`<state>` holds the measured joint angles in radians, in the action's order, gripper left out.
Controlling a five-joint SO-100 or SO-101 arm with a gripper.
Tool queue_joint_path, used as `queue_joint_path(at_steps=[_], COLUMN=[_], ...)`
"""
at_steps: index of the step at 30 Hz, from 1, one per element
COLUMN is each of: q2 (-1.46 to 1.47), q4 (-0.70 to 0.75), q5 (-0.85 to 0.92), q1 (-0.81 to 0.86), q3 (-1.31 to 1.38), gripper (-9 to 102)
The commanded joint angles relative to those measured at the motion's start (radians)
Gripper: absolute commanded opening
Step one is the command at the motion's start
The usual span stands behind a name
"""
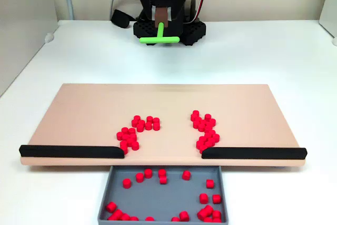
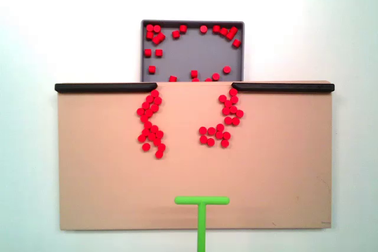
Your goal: Push granules from bottom to the grey container
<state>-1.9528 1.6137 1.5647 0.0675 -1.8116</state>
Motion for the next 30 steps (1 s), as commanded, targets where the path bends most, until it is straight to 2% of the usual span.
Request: queue_joint_path(at_steps=[1,30], q2=[-0.035,-0.029], q4=[-0.005,-0.005], q5=[-0.005,-0.005], q1=[0.006,-0.015], q3=[0.041,0.041], gripper=[0,0])
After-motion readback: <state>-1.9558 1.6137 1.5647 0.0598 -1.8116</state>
